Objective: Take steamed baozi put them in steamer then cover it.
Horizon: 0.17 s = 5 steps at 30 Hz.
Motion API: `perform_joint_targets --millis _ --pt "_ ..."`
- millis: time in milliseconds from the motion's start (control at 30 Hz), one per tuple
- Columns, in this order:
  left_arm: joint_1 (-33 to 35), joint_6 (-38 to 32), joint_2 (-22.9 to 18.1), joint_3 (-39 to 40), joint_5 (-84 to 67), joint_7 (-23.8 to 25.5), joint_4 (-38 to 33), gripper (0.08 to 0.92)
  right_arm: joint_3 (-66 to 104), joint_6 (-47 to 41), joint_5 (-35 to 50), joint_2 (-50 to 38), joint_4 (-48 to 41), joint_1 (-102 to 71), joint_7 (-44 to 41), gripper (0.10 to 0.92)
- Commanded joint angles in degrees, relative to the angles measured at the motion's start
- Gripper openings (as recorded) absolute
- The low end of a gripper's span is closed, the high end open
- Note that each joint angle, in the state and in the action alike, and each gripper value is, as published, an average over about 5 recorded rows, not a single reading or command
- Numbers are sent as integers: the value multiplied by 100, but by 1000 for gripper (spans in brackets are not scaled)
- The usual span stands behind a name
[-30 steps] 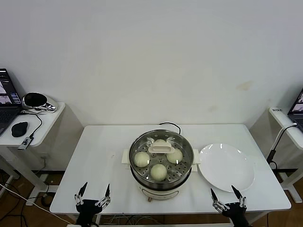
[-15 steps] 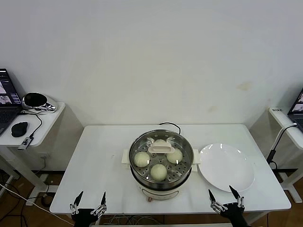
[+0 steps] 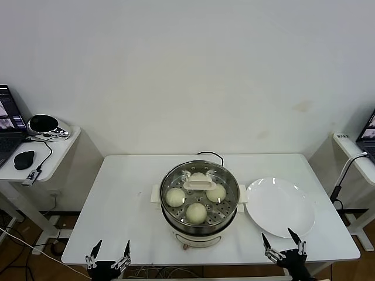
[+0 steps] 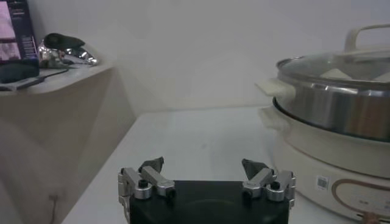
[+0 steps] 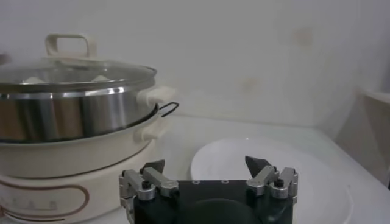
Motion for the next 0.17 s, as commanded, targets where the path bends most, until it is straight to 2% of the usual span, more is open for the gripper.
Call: perform_joint_targets --millis 33,167 --pt "14 3 -2 -56 -25 -5 1 823 45 -6 -105 -17 -35 14 -126 823" --pt "-14 8 9 -94 -32 -21 1 823 17 -5 -117 -8 -39 31 -139 823"
